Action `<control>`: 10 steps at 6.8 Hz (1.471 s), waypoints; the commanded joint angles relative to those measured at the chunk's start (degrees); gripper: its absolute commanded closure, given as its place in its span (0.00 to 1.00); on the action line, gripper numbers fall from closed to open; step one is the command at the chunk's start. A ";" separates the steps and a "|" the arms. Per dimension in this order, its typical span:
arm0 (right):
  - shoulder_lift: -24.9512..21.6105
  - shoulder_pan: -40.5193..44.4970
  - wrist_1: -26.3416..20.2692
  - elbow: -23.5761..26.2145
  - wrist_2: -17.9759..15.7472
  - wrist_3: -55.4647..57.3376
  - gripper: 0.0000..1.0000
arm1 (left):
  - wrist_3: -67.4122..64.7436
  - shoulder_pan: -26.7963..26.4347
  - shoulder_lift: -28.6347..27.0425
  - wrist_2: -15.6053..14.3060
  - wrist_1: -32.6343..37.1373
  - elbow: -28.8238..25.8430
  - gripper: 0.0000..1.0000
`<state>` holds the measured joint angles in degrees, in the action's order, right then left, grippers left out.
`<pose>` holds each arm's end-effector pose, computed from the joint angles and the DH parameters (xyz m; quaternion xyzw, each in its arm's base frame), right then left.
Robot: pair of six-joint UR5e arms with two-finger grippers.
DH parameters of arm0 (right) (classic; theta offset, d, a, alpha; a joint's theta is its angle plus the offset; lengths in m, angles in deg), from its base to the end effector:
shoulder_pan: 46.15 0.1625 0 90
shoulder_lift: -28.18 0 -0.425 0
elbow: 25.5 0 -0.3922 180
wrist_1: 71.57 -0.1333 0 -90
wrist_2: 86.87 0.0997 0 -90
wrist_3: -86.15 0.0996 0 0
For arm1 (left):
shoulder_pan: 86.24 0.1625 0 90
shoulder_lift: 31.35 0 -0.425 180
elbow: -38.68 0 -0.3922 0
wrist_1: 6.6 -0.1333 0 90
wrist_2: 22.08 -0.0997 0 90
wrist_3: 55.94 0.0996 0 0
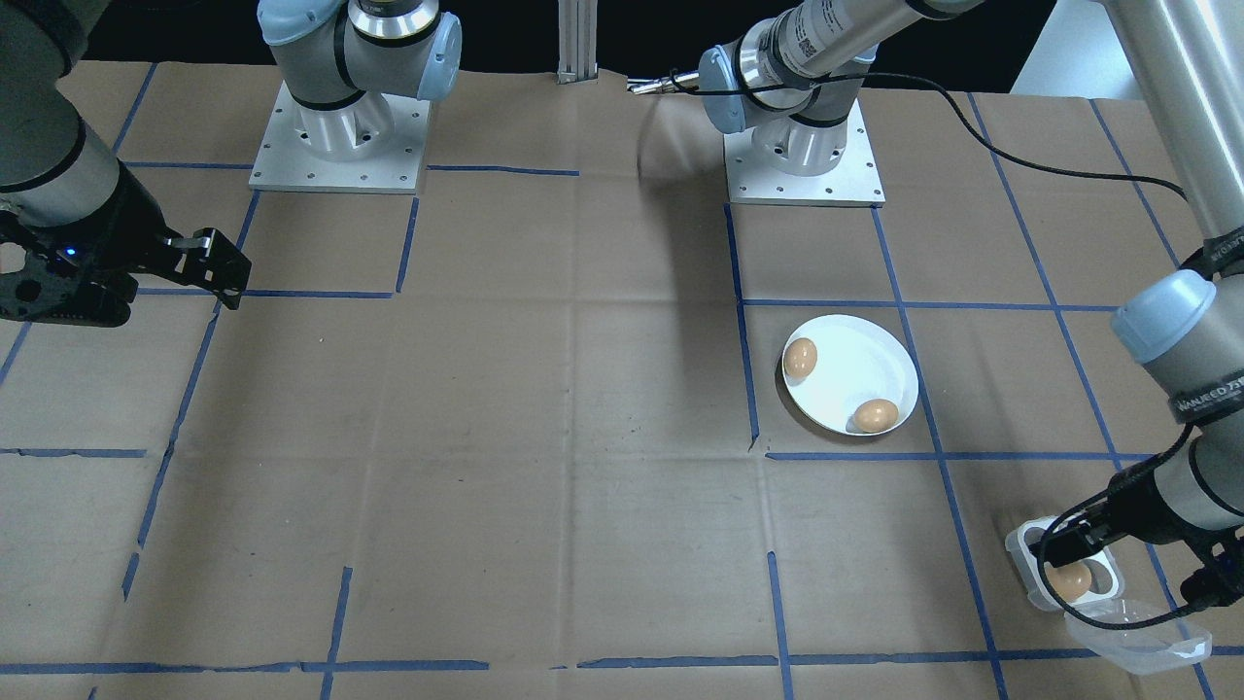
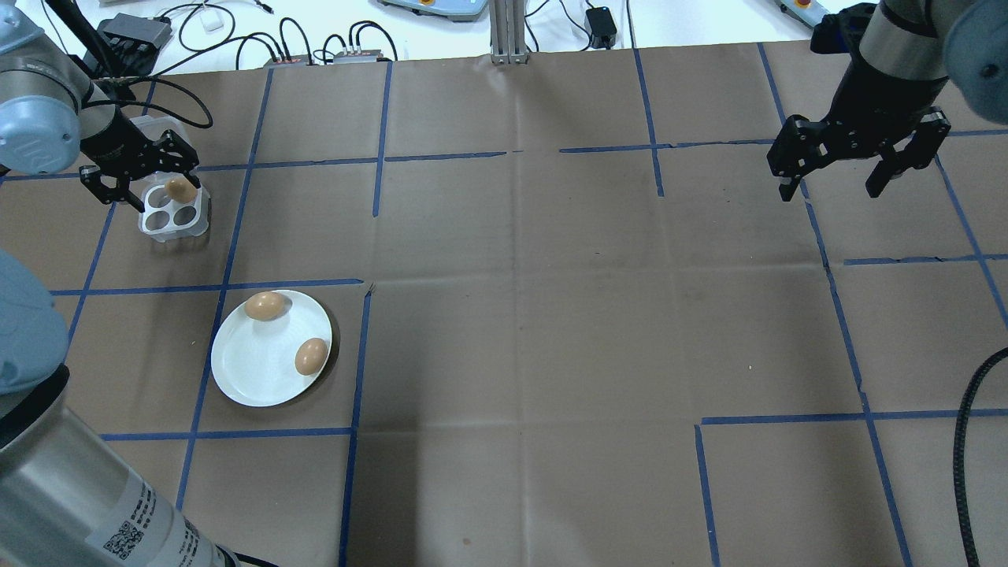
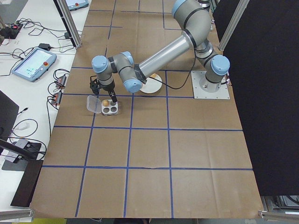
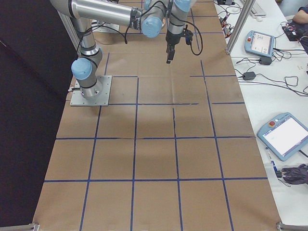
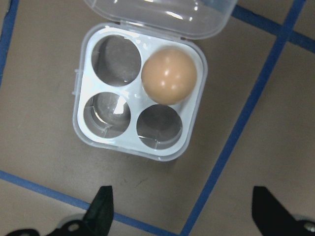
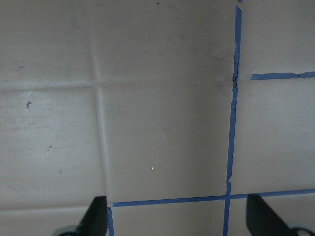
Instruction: Place egg on plate
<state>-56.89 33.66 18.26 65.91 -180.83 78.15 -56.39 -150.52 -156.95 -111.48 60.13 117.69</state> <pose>0.0335 -0.5284 0.4326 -0.0171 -0.9976 -0.0615 0.0251 0.1833 -0.6901 0.2428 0.2264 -0.9739 -0.0103 0.0077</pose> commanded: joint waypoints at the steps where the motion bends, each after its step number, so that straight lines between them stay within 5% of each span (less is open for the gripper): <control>1: 0.00 0.00 0.00 0.00 0.00 0.00 0.00 | 4.81 0.03 -3.58 -3.21 -5.35 -2.63 0.03; 5: 0.00 0.00 0.00 0.00 0.00 0.00 0.00 | 8.36 0.03 -5.53 1.41 -5.47 -2.46 0.03; 7: 0.00 0.00 0.00 0.00 0.00 0.00 0.00 | 10.74 0.03 -5.44 1.16 -5.38 -2.37 0.09; 10: 0.00 0.00 0.00 0.00 0.00 0.00 0.00 | 11.01 0.12 -5.35 1.07 -5.38 -2.37 0.36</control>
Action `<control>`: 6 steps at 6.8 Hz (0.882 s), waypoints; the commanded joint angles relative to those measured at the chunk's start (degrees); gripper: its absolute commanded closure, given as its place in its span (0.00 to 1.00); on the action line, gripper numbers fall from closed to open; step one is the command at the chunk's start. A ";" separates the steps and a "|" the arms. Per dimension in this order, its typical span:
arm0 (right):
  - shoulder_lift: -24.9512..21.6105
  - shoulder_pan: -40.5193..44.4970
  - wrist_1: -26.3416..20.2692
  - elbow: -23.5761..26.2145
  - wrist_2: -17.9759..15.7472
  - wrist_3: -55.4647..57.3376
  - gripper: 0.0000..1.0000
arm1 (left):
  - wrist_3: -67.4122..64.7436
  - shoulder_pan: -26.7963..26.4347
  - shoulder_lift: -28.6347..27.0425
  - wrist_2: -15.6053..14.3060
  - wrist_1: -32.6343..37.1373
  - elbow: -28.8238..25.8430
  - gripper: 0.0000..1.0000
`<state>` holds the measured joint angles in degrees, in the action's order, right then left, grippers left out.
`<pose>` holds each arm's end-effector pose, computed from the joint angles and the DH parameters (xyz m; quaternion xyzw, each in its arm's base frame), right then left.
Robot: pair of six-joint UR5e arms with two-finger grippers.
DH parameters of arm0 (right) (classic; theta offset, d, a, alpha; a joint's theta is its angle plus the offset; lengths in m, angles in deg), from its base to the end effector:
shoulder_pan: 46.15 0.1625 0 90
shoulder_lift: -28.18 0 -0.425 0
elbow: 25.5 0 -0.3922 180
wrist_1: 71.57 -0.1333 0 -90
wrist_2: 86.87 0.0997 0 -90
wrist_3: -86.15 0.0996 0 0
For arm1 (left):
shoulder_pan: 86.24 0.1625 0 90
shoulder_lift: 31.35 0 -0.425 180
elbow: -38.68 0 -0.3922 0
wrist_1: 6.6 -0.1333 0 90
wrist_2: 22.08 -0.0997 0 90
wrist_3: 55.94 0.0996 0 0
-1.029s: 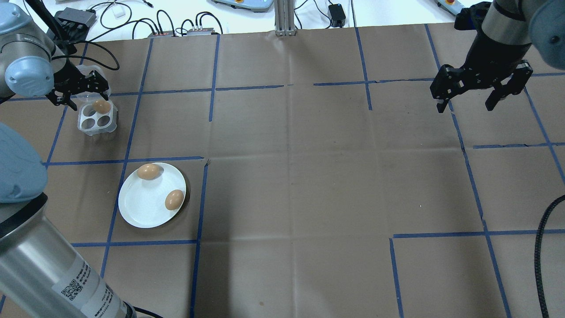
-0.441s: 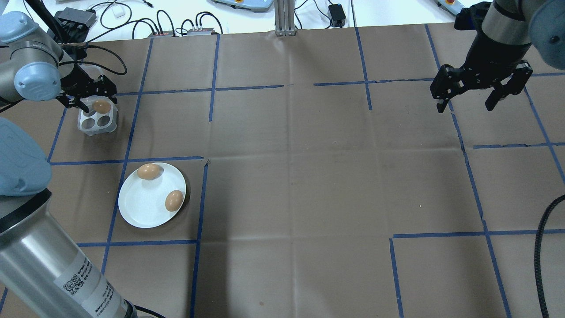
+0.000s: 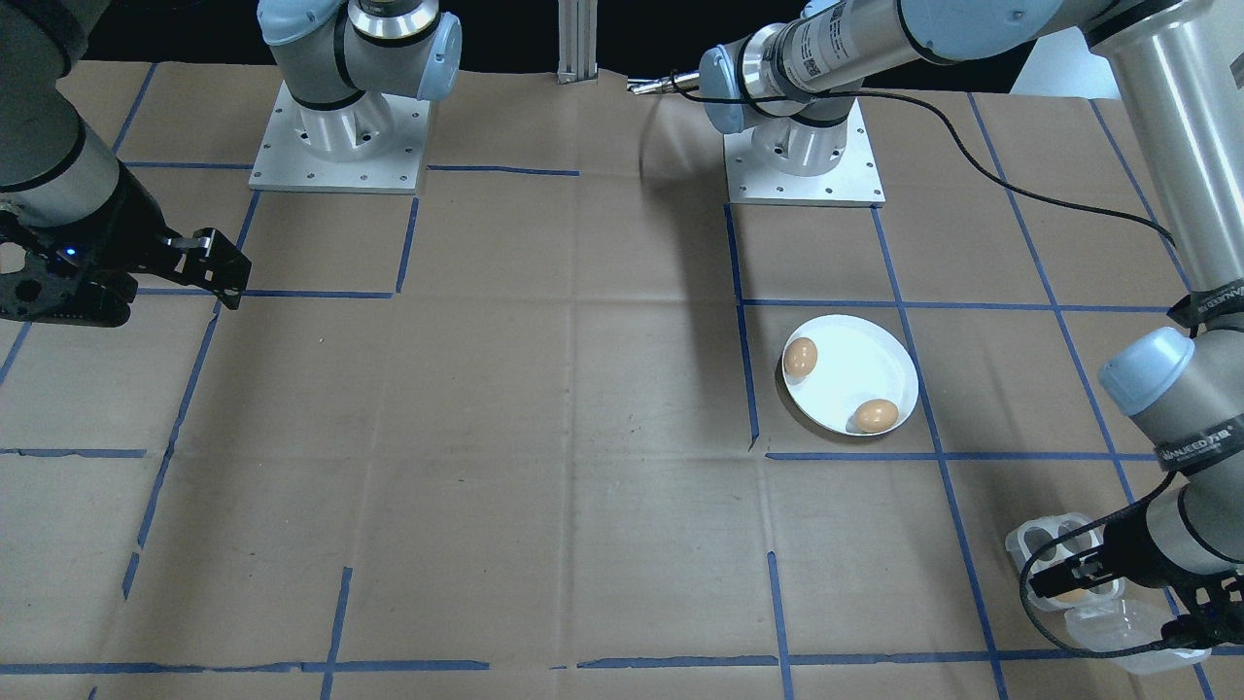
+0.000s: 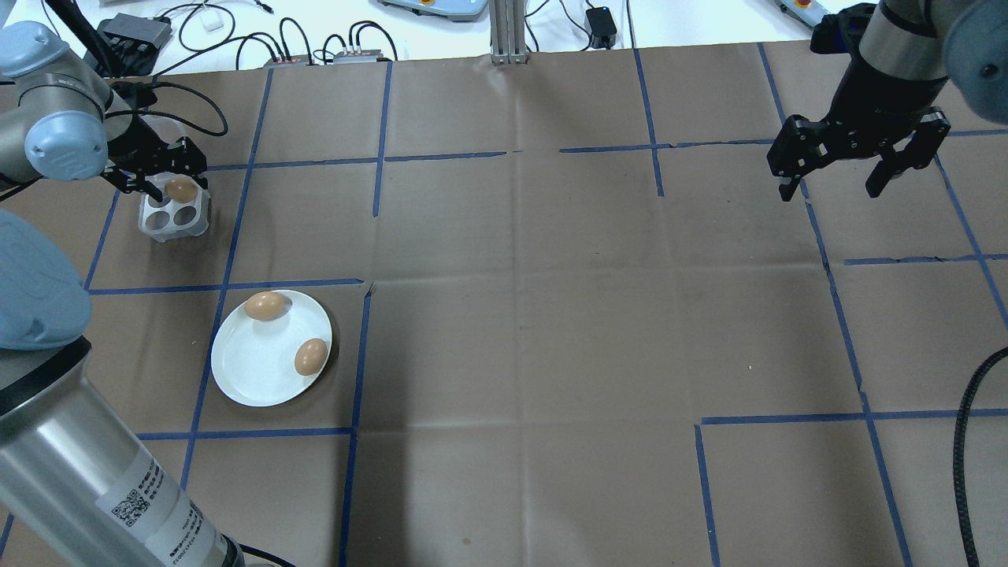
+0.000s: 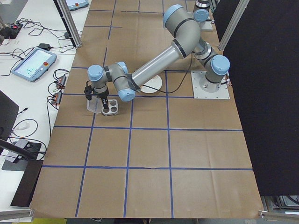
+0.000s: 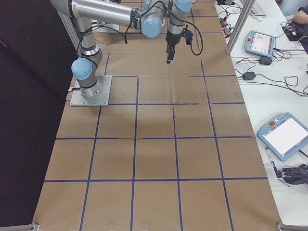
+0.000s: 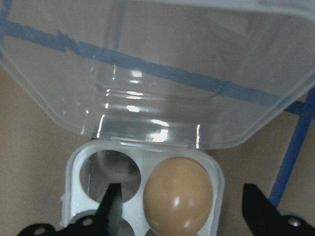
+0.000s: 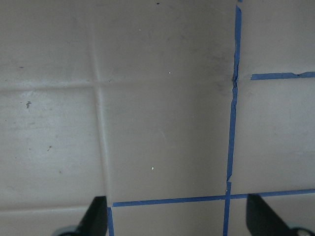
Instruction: Place egg on plate
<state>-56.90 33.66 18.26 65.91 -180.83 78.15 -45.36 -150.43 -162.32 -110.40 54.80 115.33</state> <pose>0.0335 -0.5283 0.4327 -0.0171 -0.9977 -0.0614 0.0251 0.1941 -0.7143 0.2037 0.1324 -0.9911 0.0127 0.0113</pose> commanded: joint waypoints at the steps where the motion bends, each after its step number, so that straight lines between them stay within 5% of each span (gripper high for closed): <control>1: 0.00 0.00 0.00 0.00 0.00 0.00 0.00 | -0.12 0.03 0.28 0.16 -0.58 -0.10 0.54; 3: 0.00 0.00 0.00 0.00 0.00 0.00 0.00 | -0.38 0.03 0.37 0.43 -0.85 -0.19 0.75; 6: 0.00 0.00 0.00 0.00 0.00 0.00 0.00 | -0.04 0.12 1.68 0.43 -0.94 -0.11 0.90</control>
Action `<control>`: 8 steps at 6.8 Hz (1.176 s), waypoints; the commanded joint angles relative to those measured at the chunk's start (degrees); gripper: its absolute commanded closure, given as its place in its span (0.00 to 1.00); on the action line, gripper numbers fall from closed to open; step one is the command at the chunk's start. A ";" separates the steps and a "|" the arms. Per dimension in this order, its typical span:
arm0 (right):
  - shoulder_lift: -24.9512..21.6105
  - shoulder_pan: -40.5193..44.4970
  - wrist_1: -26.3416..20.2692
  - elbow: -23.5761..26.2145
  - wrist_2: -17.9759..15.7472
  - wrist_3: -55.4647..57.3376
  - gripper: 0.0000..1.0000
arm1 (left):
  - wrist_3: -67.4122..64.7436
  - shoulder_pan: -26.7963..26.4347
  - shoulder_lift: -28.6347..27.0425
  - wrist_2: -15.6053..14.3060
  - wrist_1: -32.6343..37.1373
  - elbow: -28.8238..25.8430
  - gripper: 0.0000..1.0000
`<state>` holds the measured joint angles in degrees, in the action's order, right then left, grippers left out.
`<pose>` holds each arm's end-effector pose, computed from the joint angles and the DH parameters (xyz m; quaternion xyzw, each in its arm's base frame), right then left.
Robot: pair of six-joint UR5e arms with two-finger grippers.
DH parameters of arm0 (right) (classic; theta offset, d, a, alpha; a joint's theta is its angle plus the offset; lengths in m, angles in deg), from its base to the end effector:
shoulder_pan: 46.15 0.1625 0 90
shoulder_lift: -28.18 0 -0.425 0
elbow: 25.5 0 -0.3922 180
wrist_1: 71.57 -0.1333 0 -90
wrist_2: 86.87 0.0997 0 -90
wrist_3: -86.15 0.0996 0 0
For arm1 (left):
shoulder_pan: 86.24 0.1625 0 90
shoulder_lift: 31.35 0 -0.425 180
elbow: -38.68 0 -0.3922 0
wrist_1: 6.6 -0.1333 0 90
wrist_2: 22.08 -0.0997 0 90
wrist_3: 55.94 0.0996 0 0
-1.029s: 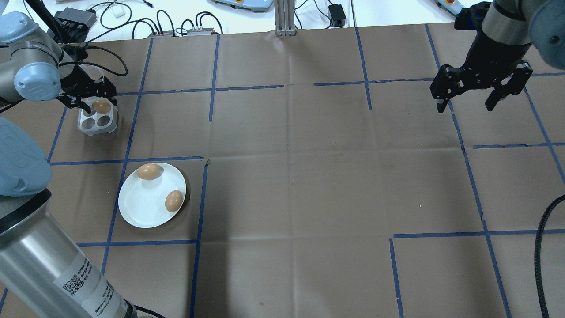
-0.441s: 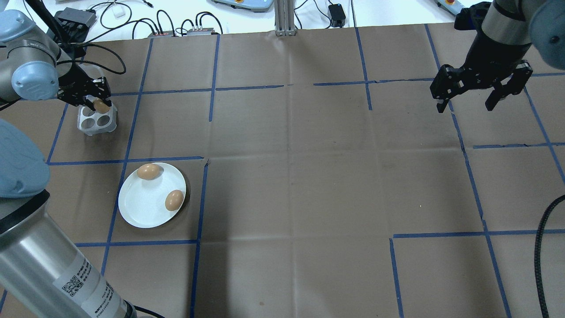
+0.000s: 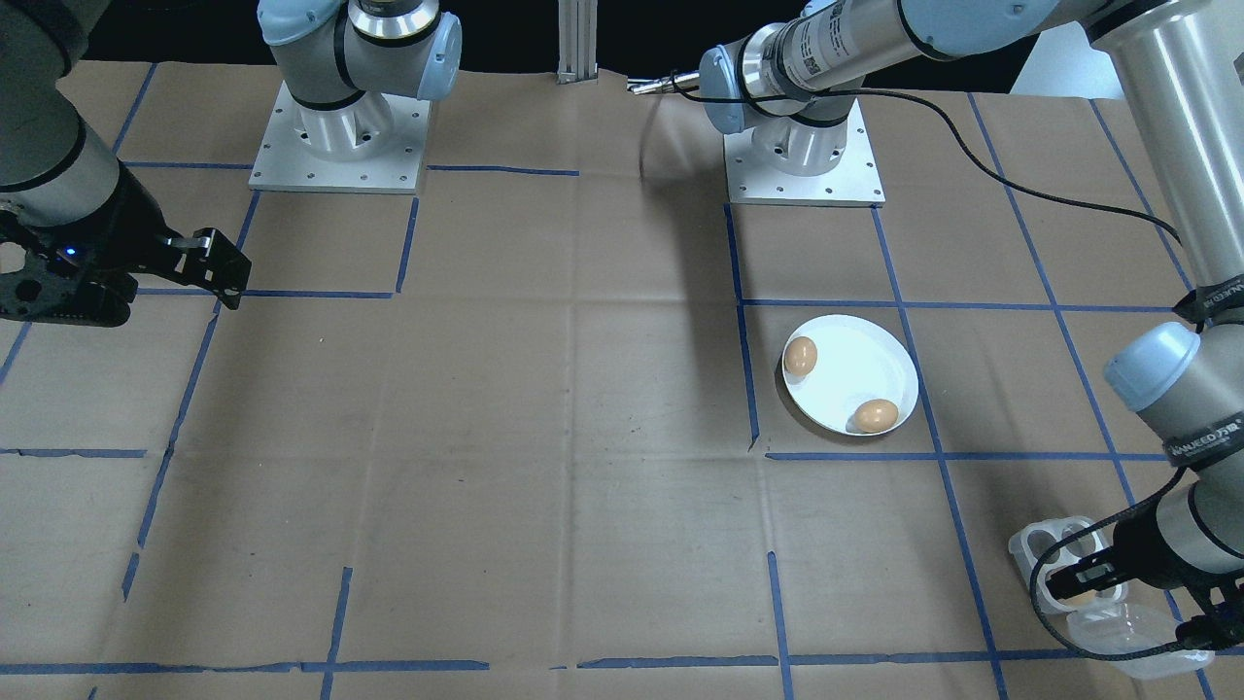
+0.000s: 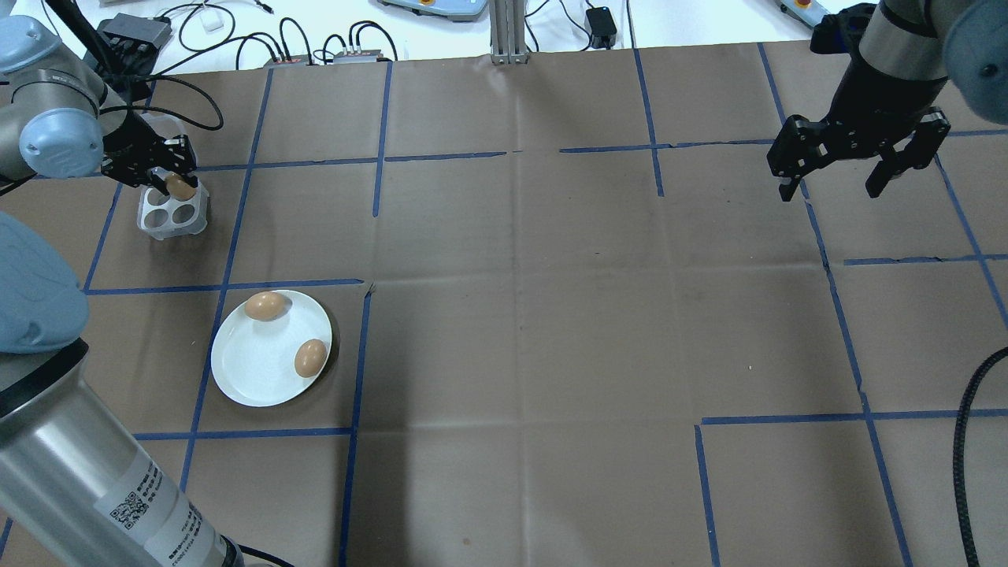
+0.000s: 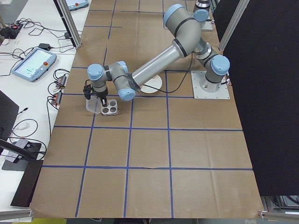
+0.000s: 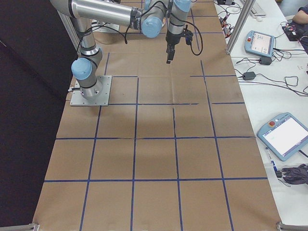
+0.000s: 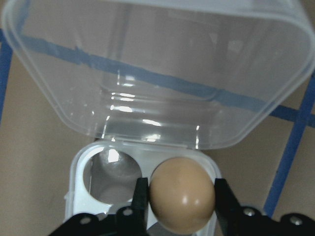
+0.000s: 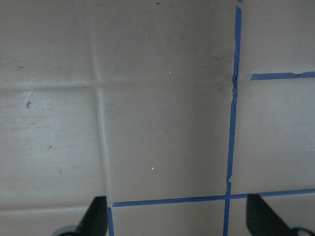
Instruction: Place egg on plate
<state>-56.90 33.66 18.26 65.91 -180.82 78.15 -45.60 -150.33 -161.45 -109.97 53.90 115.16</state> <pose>0.0335 -0.5283 0.4327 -0.0171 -0.9977 -0.0614 0.0250 0.1954 -0.7157 0.2178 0.1349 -0.9904 0.0299 0.0096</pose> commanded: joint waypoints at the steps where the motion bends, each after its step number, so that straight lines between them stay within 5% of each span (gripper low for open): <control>1: 0.00 0.00 0.00 0.00 0.00 0.00 0.00 | 0.38 -0.07 2.65 -0.08 0.57 0.59 0.91; 3: 0.00 0.00 0.00 0.00 0.00 0.00 0.00 | 0.38 -0.60 8.87 -0.43 6.42 3.82 0.93; 8: 0.00 0.00 0.00 0.00 0.00 0.00 0.00 | -8.56 -8.67 26.98 0.01 8.05 31.39 0.93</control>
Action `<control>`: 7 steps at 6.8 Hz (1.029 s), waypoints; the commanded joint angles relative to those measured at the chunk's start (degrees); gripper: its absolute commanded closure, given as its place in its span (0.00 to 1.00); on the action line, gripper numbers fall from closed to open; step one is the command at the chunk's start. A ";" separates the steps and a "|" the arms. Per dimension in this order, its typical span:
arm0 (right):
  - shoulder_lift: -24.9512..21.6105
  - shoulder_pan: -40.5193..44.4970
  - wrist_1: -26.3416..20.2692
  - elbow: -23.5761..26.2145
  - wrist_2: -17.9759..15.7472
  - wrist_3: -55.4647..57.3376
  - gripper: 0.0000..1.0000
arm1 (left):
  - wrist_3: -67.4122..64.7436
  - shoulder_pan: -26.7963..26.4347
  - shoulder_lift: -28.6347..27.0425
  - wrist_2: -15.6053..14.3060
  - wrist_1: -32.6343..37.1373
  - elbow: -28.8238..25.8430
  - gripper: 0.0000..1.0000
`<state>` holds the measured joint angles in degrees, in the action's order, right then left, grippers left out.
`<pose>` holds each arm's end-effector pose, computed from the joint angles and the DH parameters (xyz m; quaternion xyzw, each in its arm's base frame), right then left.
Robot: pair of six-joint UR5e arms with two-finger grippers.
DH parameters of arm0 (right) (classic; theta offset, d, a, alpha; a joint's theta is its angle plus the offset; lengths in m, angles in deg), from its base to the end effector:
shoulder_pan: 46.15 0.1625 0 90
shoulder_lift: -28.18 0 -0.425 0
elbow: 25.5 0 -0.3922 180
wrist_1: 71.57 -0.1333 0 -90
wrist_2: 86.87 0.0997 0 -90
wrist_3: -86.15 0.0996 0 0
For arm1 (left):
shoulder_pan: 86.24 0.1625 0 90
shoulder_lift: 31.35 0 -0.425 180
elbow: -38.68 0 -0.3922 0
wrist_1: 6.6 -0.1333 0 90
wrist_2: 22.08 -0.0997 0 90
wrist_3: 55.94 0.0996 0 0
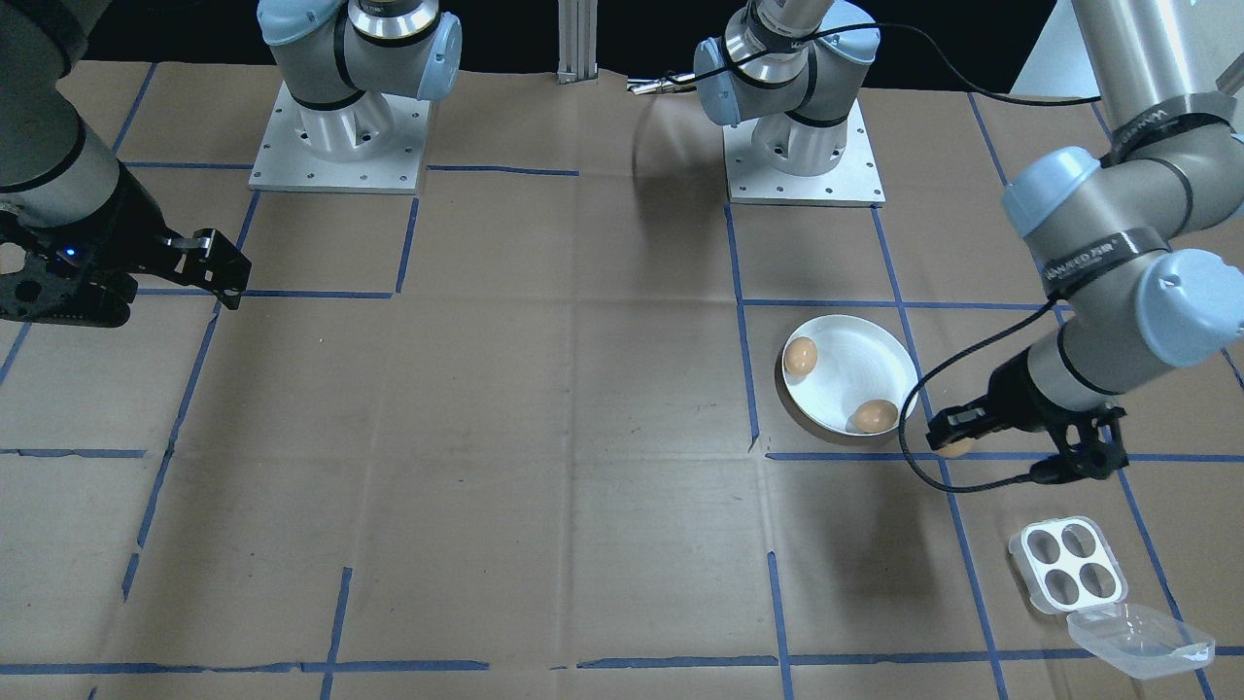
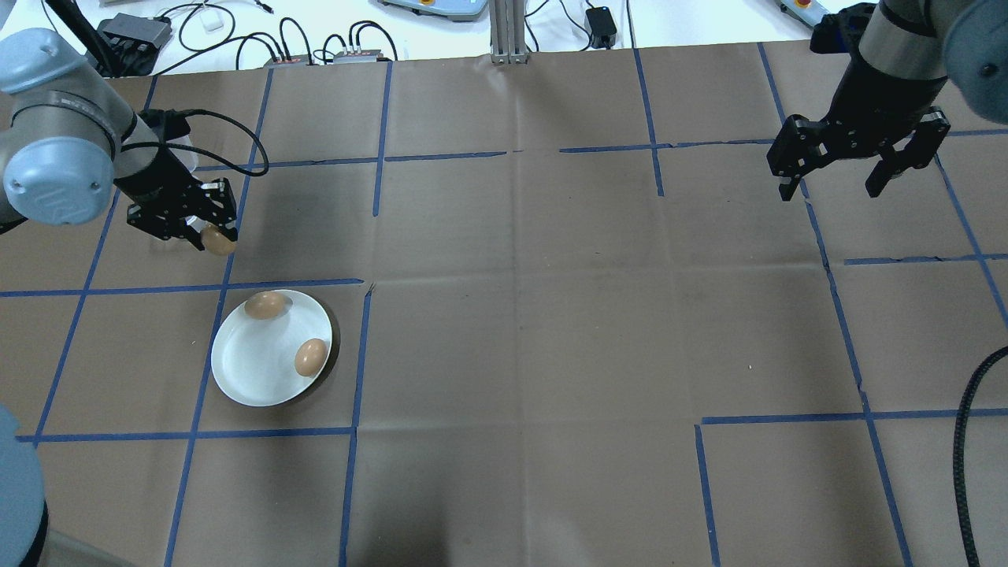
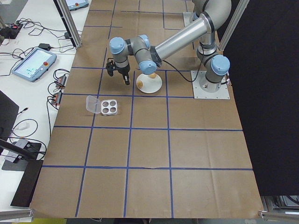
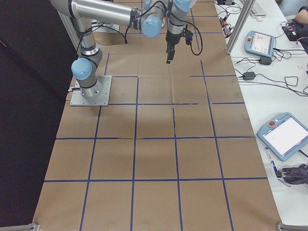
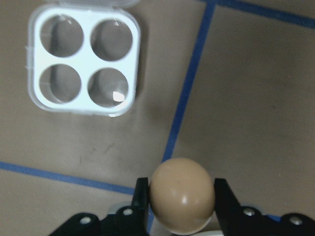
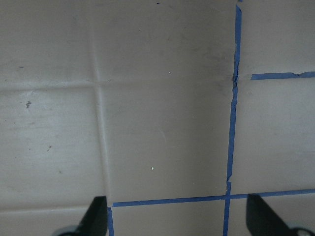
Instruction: Place egg on plate
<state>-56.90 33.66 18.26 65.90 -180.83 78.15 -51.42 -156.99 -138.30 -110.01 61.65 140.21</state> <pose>0.0335 -0.5284 0.4328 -0.0171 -0.9977 -0.0613 0.0251 0.0541 -0.5700 0.2715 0.1290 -0.9897 -0.0537 0.0297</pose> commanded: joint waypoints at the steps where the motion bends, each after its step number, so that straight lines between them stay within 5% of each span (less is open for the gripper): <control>1: 0.00 0.00 0.00 0.00 0.00 0.00 0.00 | -3.80 -2.72 6.21 0.04 2.22 10.05 0.93; 4: 0.00 0.00 0.00 0.00 0.00 0.00 0.00 | -3.03 -2.73 7.11 -0.39 8.30 12.47 0.91; 6: 0.00 0.00 0.00 0.00 0.00 0.00 0.00 | -1.80 -2.03 6.93 -0.92 7.52 12.03 0.25; 7: 0.00 0.00 0.00 0.00 0.00 0.00 0.00 | 0.21 -1.94 7.11 -0.92 7.51 11.94 0.05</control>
<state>-56.90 33.66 18.26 65.91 -180.82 78.15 -52.99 -159.16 -131.30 -110.86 69.29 152.31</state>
